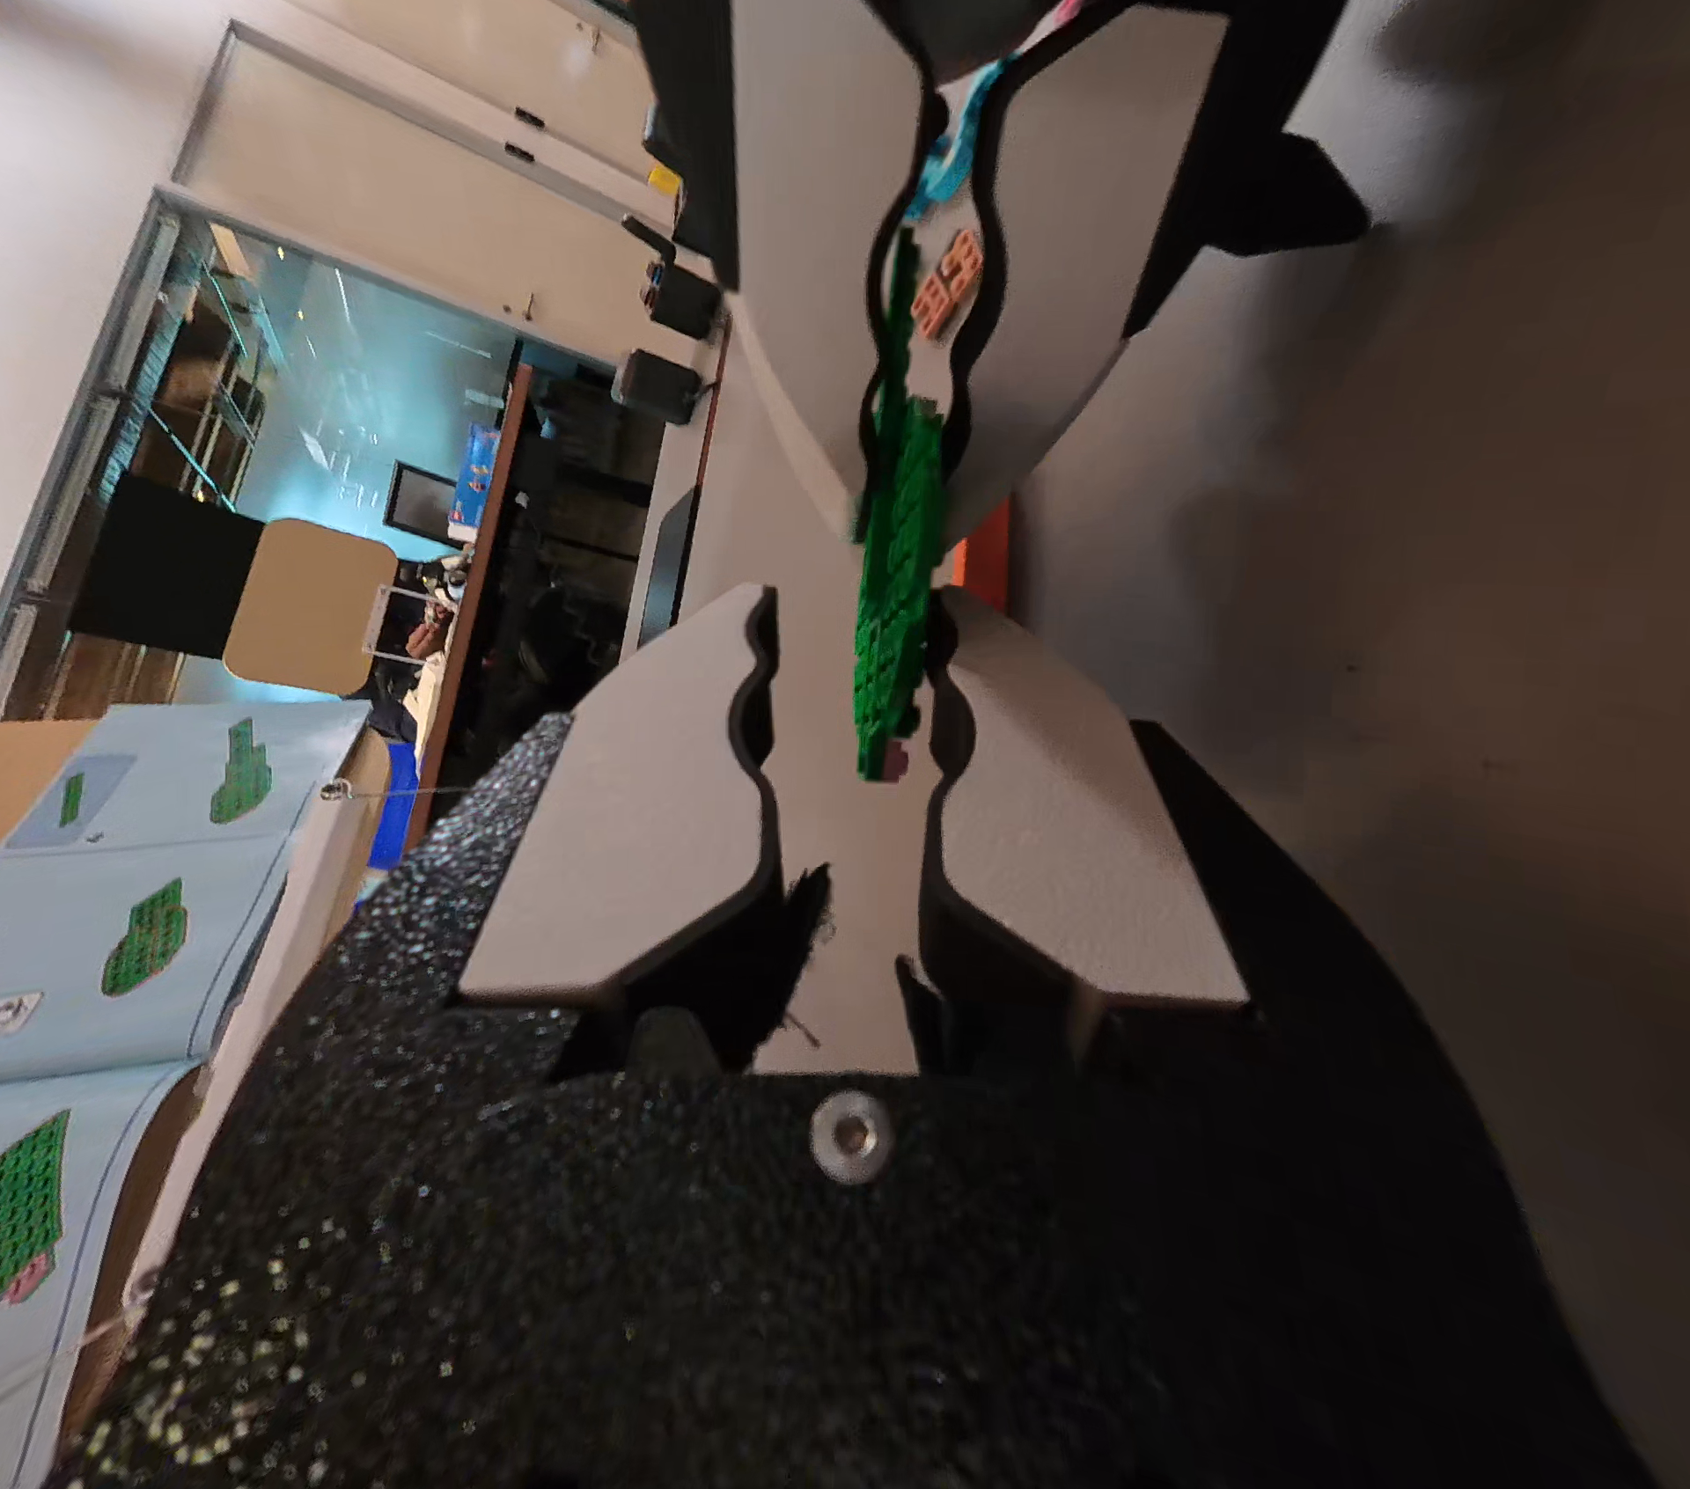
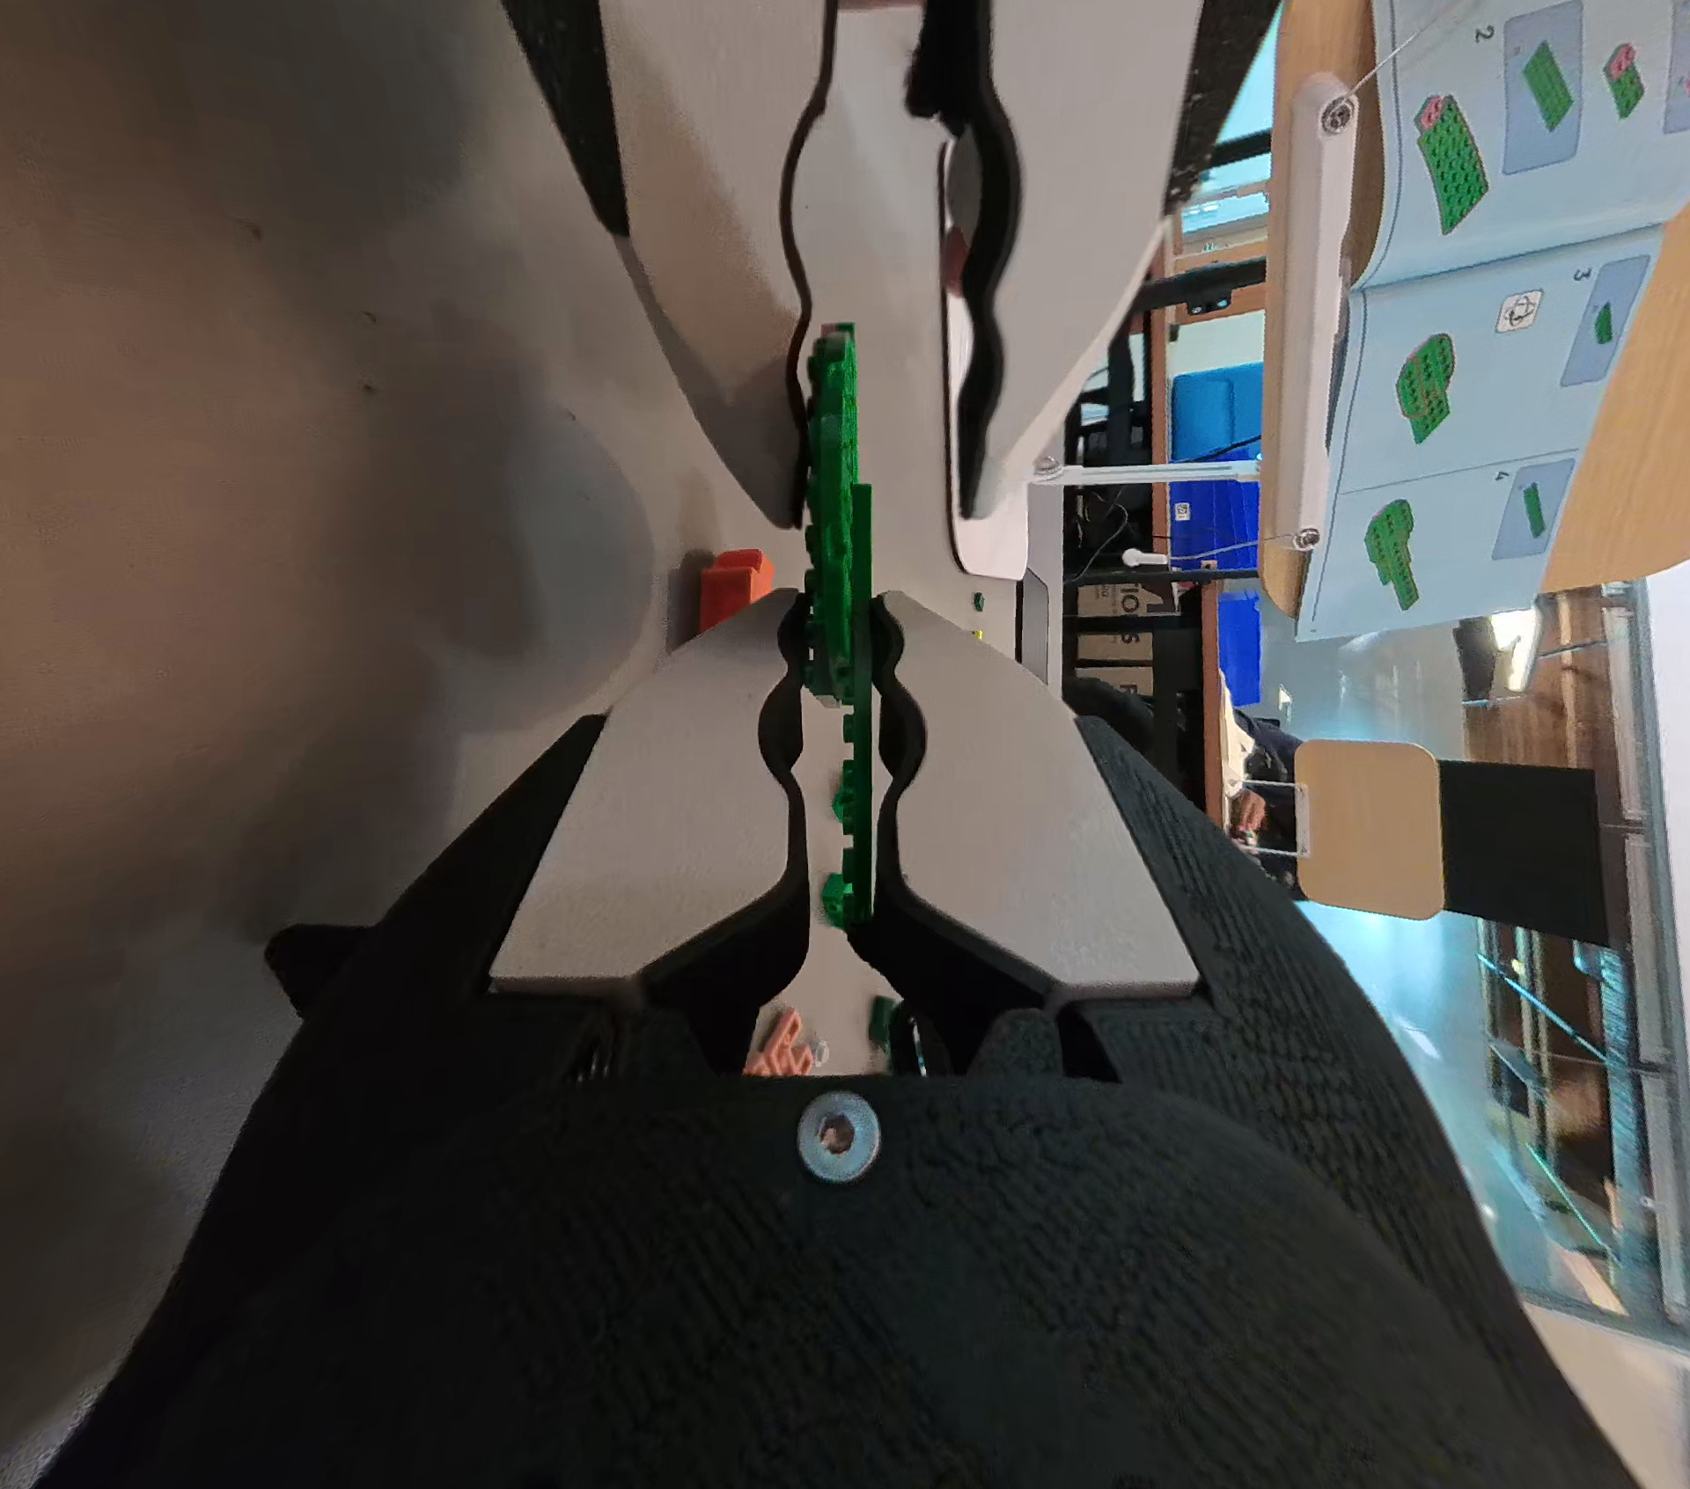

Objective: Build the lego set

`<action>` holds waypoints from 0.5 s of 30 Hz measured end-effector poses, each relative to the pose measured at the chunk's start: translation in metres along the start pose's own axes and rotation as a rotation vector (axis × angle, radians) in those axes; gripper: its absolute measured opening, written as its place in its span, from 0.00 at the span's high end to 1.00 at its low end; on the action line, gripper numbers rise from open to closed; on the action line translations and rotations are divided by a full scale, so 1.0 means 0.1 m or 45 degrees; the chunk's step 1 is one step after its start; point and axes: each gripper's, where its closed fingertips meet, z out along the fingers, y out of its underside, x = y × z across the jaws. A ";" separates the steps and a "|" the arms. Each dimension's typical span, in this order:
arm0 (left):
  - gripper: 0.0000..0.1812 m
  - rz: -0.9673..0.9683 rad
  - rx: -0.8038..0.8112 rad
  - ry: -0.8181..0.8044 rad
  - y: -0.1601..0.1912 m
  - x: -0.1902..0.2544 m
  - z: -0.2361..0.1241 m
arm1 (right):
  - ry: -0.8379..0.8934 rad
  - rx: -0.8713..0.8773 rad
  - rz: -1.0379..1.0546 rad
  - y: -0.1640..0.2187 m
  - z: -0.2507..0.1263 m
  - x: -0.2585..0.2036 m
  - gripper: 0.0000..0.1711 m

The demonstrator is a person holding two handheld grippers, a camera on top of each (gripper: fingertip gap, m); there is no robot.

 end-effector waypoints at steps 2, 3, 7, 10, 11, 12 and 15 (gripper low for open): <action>0.89 0.036 0.027 0.000 -0.04 0.03 -0.01 | -0.009 0.022 0.036 -0.02 -0.02 0.01 0.94; 0.92 0.047 0.043 0.000 -0.07 0.04 -0.01 | -0.017 0.037 0.058 -0.03 -0.03 0.02 0.94; 0.94 0.049 0.045 0.036 -0.09 0.07 -0.01 | -0.059 0.066 0.103 -0.04 -0.05 0.00 0.94; 0.94 0.071 0.023 0.061 -0.07 0.11 -0.01 | -0.078 0.054 0.089 -0.03 -0.03 -0.03 0.94; 0.94 0.071 0.012 0.071 -0.06 0.11 -0.01 | -0.086 0.048 0.093 -0.03 -0.03 -0.04 0.94; 0.94 0.072 -0.002 0.081 -0.06 0.11 -0.01 | -0.092 0.047 0.104 -0.04 -0.03 -0.04 0.94; 0.94 0.054 0.014 0.066 -0.08 0.08 -0.03 | -0.076 0.062 0.127 -0.05 -0.05 0.00 0.94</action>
